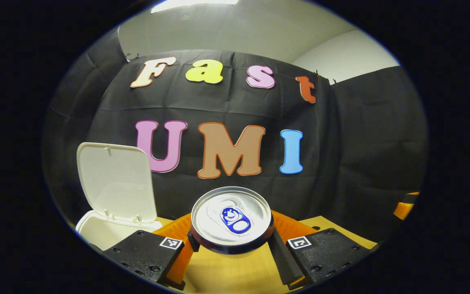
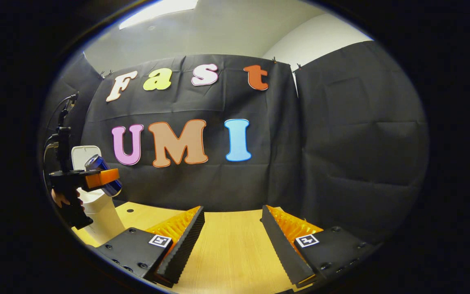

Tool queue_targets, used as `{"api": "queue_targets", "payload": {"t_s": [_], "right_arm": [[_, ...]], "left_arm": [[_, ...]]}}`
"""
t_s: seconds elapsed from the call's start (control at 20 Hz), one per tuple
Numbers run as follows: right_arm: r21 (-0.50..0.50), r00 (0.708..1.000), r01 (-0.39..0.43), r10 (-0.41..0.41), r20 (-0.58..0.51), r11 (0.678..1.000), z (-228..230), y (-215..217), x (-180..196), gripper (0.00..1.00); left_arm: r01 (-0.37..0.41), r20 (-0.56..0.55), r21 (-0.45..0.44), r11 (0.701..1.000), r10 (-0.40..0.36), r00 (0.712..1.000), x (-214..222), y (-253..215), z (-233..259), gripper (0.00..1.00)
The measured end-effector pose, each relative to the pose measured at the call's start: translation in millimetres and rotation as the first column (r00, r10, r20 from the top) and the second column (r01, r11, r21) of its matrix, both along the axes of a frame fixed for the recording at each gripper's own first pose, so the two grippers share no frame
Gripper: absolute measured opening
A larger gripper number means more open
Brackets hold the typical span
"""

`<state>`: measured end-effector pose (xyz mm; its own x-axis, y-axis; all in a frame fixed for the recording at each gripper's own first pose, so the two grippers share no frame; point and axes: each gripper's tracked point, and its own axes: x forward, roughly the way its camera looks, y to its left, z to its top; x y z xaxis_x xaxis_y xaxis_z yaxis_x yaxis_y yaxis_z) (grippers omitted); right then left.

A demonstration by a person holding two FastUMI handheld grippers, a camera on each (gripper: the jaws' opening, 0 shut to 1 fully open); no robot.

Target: Press the lid of the desktop garbage bin to open it, pick up the crumpled paper on the desktop and throw it into the bin, then pick up the pop can on the desktop and drop it into the bin, and finally close the garbage bin lid.

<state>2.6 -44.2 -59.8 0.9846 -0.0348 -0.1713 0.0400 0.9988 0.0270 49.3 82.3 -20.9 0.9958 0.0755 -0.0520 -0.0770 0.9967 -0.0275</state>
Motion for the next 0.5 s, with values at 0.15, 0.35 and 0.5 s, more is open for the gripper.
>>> {"api": "queue_targets", "payload": {"t_s": [0.15,0.35,0.5], "right_arm": [[0.003,0.999,-0.041,0.041,-0.003,0.999,-0.9,15.4,7.9,0.95],[0.011,0.996,-0.091,0.092,-0.003,0.996,-2.0,37.2,15.9,0.94],[0.008,0.992,-0.122,0.122,-0.003,0.992,-1.5,50.6,20.7,0.94]], "left_arm": [[-0.095,-0.006,0.029,0.995,0.096,0.995,-10.6,39.6,0.9,0.78],[-0.22,-0.018,0.049,0.974,0.221,0.975,-26.8,96.4,0.6,0.78],[-0.297,-0.028,0.072,0.952,0.299,0.954,-37.4,132.0,-5.0,0.78]]}}
